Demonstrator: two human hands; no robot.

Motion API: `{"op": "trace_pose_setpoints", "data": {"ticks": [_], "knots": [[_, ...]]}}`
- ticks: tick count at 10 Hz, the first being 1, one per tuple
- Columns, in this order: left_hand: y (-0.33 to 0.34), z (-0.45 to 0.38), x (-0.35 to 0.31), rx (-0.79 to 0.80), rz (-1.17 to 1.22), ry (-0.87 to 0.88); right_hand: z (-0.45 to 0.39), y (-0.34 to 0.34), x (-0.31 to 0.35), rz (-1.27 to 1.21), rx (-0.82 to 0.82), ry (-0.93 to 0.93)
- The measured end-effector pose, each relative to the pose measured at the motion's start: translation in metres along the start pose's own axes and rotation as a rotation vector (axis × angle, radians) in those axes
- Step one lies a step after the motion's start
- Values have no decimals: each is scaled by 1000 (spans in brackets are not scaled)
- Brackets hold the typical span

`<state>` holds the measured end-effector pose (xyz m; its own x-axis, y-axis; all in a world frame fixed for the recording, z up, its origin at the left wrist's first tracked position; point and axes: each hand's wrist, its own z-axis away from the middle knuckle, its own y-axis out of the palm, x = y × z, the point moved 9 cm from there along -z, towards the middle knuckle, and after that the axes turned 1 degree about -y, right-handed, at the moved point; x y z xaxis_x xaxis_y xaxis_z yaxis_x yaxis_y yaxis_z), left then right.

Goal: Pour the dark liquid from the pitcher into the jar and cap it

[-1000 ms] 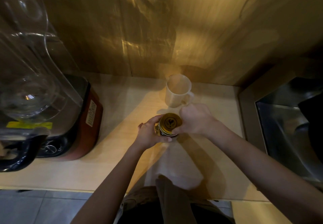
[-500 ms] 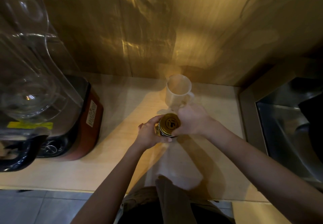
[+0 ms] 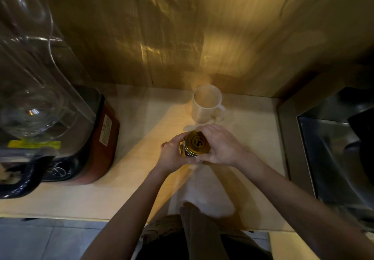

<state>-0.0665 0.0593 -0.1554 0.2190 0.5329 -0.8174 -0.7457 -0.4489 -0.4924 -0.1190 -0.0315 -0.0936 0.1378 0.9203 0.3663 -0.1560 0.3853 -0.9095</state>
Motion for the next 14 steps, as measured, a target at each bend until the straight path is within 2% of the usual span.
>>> {"op": "trace_pose_setpoints", "data": {"ticks": [2, 6, 9, 11, 12, 13, 14], "knots": [[-1, -1, -4, -5, -44, 44, 6, -2, -6, -146, -55, 107], [-11, -34, -16, 11, -68, 70, -16, -18, -17, -137, -98, 80], [-14, -50, -20, 77, -131, 34, -27, -16, -34, -239, -123, 130], [-17, -47, -36, 241, -249, -60, -19, -36, -33, -183, -119, 147], [-42, -41, -72, 287, -288, -69, -9, -79, -32, -255, -227, 148], [-83, -37, -128, 275, -297, -13, 5, -144, -25, -358, -435, 116], [-121, -28, -183, 212, -278, 86, 40, -219, -5, -498, -714, 4]]}}
